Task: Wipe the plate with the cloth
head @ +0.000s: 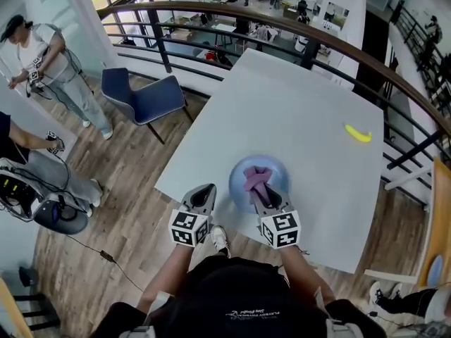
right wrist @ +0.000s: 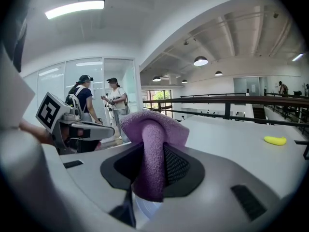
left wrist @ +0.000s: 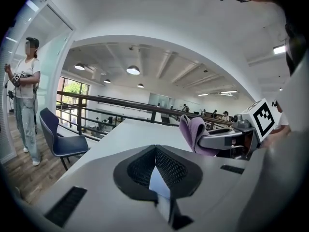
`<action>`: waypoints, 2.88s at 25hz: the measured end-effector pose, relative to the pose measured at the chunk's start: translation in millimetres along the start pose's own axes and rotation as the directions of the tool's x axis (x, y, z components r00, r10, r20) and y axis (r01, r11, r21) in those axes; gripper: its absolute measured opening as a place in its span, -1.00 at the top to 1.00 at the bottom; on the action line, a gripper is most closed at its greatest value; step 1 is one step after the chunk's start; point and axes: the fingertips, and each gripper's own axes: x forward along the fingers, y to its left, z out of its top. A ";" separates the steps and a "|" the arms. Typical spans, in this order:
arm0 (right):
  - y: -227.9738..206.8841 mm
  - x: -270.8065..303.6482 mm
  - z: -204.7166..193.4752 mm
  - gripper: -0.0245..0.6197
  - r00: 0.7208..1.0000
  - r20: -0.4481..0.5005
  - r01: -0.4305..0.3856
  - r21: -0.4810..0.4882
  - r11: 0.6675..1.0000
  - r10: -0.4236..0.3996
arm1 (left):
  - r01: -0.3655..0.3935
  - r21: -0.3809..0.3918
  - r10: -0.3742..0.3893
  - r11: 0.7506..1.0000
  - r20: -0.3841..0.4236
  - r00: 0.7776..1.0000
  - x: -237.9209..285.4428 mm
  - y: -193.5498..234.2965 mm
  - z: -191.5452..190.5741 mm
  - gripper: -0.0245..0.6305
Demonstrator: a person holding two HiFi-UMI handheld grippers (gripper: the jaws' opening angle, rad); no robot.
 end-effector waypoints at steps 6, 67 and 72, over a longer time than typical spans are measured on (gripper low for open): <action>-16.7 34.8 -3.8 0.57 0.998 -0.035 0.053 0.020 0.998 -0.052 | 0.046 0.007 -0.046 0.999 -0.024 0.999 34.2 27.9 9.9 0.88; -83.1 64.7 -39.8 0.57 0.986 -0.165 0.039 0.021 0.999 -0.035 | -0.101 -0.349 -0.120 0.932 -0.558 0.821 150.5 21.6 -147.5 0.48; -81.6 64.0 -43.2 0.57 0.984 -0.171 0.048 0.033 0.998 -0.042 | -0.097 -0.366 -0.143 0.925 -0.576 0.805 151.5 18.4 -152.9 0.50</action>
